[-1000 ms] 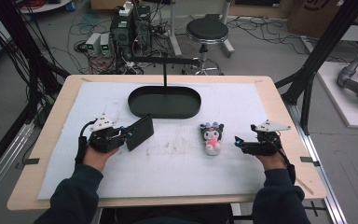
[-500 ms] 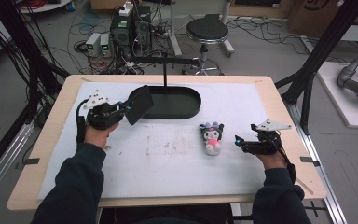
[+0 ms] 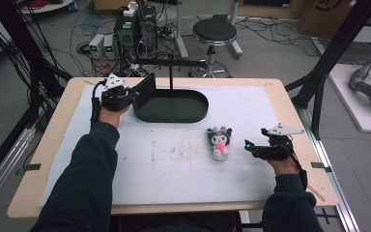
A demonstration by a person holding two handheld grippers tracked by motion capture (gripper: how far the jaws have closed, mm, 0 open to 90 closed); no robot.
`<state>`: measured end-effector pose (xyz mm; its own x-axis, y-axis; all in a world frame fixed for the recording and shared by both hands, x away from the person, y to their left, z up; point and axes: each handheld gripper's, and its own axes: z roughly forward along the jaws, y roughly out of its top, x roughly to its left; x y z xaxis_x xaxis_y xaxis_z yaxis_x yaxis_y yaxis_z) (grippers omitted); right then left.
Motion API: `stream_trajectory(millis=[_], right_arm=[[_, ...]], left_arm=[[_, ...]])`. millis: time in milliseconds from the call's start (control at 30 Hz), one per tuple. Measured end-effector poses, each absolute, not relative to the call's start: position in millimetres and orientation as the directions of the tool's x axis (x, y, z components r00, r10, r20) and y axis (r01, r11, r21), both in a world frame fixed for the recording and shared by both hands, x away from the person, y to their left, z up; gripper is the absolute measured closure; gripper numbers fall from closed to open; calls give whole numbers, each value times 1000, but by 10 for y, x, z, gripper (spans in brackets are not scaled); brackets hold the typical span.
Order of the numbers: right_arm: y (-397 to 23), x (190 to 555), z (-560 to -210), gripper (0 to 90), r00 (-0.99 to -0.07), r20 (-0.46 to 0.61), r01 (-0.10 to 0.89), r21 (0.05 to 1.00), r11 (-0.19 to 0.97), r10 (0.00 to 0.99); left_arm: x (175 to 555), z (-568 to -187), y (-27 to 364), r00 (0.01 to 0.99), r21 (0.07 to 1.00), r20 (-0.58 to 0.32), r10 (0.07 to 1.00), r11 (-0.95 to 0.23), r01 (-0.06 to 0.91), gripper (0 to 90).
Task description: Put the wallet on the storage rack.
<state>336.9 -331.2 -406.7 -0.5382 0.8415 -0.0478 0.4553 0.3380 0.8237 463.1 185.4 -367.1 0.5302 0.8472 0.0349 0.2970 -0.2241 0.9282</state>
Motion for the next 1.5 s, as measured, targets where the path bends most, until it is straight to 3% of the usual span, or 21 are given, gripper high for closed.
stream_trajectory(millis=[433, 700, 767, 833, 900, 1100, 1500], right_arm=[[-3343, 3362, -4092, 180, -533, -36, 461, 825, 326, 845], [-3343, 3365, -4098, 180, -529, -35, 465, 824, 324, 848], [-3347, 3366, -4100, 180, -530, -36, 465, 823, 326, 847], [-3346, 3361, -4099, 180, -532, -37, 464, 823, 328, 846], [-3342, 3353, -4096, 180, -535, -41, 460, 824, 331, 844], [-3334, 3338, -4079, 180, -536, -42, 457, 825, 331, 843], [-3345, 3334, -4079, 180, -536, -43, 456, 826, 332, 843]], left_arm=[[4895, -3875, 1752, 474, 904, 118, 873, -292, 312, 790], [4968, -4012, 1695, 475, 885, 103, 874, -298, 357, 782], [4971, -4012, 1677, 478, 886, 57, 877, -265, 381, 737], [4969, -4012, 1652, 474, 886, -6, 881, -215, 411, 595], [4944, -3991, 1619, 487, 878, -30, 873, -210, 430, 510], [4862, -3909, 1527, 530, 875, -59, 846, -211, 436, 469], [4789, -3902, 1461, 540, 864, -72, 839, -219, 454, 477]])
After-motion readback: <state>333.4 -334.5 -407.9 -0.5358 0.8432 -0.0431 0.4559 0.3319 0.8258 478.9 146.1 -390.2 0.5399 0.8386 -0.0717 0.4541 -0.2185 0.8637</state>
